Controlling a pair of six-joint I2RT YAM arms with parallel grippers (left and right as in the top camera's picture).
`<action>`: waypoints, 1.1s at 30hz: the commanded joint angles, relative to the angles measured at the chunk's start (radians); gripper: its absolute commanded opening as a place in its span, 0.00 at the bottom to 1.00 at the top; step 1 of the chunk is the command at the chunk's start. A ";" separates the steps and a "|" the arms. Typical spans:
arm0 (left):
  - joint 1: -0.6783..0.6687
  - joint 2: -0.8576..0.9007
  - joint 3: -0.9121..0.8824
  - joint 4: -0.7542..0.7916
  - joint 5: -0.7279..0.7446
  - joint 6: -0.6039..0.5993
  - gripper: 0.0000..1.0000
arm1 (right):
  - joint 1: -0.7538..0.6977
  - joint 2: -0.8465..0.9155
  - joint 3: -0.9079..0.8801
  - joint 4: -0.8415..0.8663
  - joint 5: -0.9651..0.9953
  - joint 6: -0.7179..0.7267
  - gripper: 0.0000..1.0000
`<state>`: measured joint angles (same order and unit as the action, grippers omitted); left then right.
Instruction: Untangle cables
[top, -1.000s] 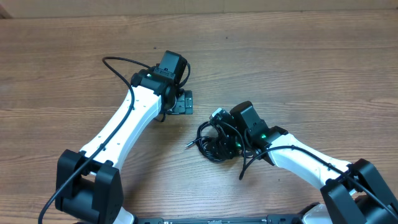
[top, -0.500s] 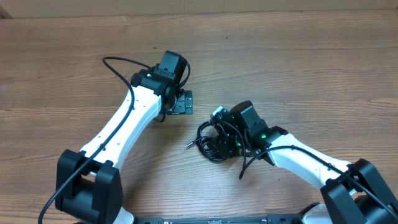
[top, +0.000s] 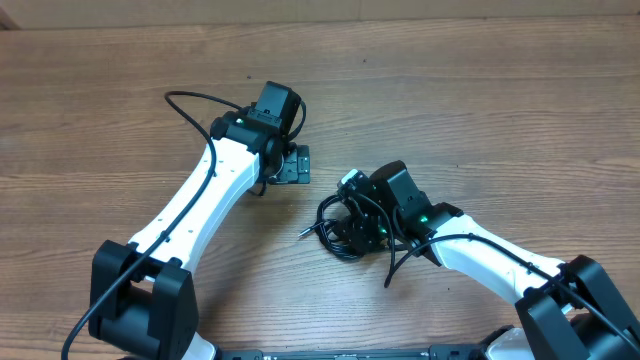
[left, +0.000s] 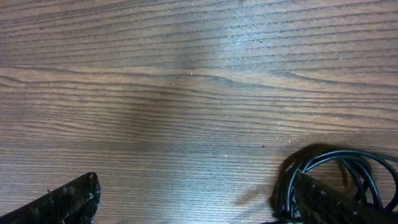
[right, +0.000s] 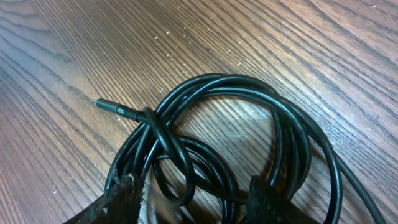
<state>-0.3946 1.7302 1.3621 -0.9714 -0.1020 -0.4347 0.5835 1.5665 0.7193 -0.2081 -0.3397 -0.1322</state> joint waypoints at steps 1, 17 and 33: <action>0.006 0.003 0.014 0.004 -0.010 0.020 0.99 | 0.006 0.020 0.021 0.013 0.001 -0.008 0.53; 0.006 0.003 0.014 0.007 -0.010 0.020 1.00 | 0.006 0.084 0.021 0.031 -0.058 -0.007 0.14; 0.006 0.003 0.014 0.004 -0.010 0.020 1.00 | 0.005 0.084 0.021 0.031 -0.109 -0.007 0.04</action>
<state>-0.3946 1.7302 1.3621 -0.9649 -0.1020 -0.4347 0.5842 1.6413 0.7216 -0.1764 -0.4278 -0.1379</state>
